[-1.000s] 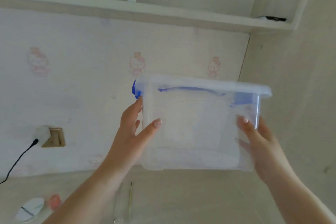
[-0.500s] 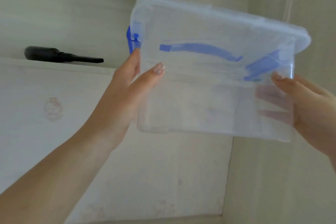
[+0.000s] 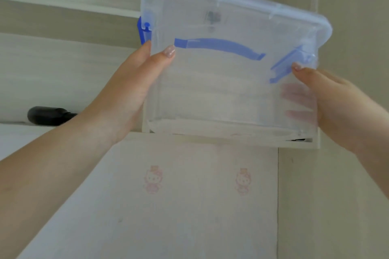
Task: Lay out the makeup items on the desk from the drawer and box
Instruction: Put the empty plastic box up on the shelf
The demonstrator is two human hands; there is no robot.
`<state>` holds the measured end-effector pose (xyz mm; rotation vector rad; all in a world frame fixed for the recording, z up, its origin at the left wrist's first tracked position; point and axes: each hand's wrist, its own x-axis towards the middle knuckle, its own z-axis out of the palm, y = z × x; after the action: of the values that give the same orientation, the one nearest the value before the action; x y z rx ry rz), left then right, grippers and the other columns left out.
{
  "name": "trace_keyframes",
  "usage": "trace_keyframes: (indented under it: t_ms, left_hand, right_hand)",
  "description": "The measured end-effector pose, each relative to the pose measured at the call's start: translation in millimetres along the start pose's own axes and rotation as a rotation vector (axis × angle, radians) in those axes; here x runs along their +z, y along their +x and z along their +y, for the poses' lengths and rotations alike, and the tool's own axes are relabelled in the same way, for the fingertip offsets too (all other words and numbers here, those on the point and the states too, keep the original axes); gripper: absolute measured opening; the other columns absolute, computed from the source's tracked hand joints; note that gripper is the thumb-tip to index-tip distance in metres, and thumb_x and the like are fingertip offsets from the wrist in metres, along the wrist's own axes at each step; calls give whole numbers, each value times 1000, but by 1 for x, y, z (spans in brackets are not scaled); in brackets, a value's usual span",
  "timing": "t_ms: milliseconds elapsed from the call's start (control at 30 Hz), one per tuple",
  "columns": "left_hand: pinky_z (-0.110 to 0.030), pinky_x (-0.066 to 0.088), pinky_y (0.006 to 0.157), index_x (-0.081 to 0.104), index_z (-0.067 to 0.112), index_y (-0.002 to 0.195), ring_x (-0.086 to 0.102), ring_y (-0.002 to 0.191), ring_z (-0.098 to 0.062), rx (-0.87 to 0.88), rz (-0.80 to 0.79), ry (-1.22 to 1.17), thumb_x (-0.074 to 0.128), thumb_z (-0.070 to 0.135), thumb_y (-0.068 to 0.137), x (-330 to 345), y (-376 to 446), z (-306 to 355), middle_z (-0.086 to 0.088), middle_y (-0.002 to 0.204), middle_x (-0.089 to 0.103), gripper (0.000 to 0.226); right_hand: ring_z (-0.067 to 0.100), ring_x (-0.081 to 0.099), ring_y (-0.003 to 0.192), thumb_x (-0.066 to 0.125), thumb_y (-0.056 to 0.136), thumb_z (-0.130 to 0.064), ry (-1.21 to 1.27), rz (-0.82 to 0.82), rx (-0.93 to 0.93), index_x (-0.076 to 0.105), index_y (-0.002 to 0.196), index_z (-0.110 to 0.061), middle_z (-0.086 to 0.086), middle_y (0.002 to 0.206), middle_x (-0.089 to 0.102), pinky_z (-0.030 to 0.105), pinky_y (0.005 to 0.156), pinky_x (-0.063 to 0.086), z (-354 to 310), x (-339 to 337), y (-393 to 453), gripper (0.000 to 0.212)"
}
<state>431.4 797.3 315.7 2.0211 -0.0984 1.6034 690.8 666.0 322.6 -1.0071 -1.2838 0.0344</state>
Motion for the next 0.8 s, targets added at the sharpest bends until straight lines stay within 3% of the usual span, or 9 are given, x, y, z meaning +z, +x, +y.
trace_keyframes:
  t_ms: [100, 200, 267, 333, 400, 533, 633, 800]
  left_hand:
    - [-15, 51, 70, 67, 53, 94, 61, 95, 15, 8, 6, 34, 48, 41, 87, -3, 16, -7, 30, 102, 68, 24]
    - [-29, 41, 81, 63, 46, 111, 61, 105, 8, -10, 24, 93, 51, 46, 82, -8, 31, -21, 24, 113, 67, 32]
    - [-29, 40, 86, 59, 40, 120, 59, 110, 5, -46, 57, 101, 56, 47, 80, -12, 36, -35, 22, 120, 64, 41]
    - [-24, 45, 86, 59, 37, 121, 60, 109, 5, -63, 72, 54, 60, 37, 85, -14, 36, -50, 22, 119, 65, 35]
    - [-22, 46, 89, 58, 32, 125, 60, 111, 3, -82, 56, 30, 57, 24, 93, -14, 33, -62, 20, 122, 64, 33]
    - [-37, 34, 111, 45, 22, 138, 49, 128, -8, -51, -13, 51, 47, 14, 98, -10, 33, -73, 10, 139, 53, 41]
    - [-40, 31, 114, 40, 19, 141, 46, 131, -8, -72, -16, 63, 46, 12, 98, -1, 36, -77, 8, 142, 50, 44]
    - [-34, 33, 113, 41, 24, 141, 49, 126, -2, -155, -28, 88, 45, 14, 99, 5, 33, -95, 14, 137, 53, 44]
  right_hand:
    - [10, 59, 107, 63, 69, -61, 1, -11, -24, 61, 112, -34, -14, 116, 64, 39, 86, 49, 5, 5, 17, 50]
    - [9, 56, 110, 63, 73, -60, 19, 23, -46, 54, 122, -34, -14, 119, 59, 35, 84, 48, 17, 13, 34, 56]
    - [7, 54, 112, 61, 76, -59, 14, 24, -61, 50, 125, -35, -16, 122, 56, 34, 83, 48, 29, 17, 45, 56]
    - [4, 53, 114, 60, 79, -57, 0, 16, -63, 48, 127, -37, -20, 121, 56, 34, 85, 48, 42, 22, 54, 54]
    - [0, 53, 112, 59, 83, -53, -14, 18, -61, 47, 125, -38, -25, 114, 57, 35, 89, 47, 58, 28, 61, 47]
    - [4, 52, 114, 55, 88, -44, 24, 14, -62, 44, 122, -40, -21, 118, 56, 40, 97, 45, 84, 38, 71, 36]
    - [6, 50, 118, 55, 88, -44, 65, 28, -56, 42, 125, -41, -21, 124, 53, 40, 96, 44, 100, 35, 75, 39]
    - [-5, 57, 102, 57, 88, -44, 29, 14, -39, 53, 98, -52, -39, 99, 61, 42, 99, 44, 121, 31, 82, 14]
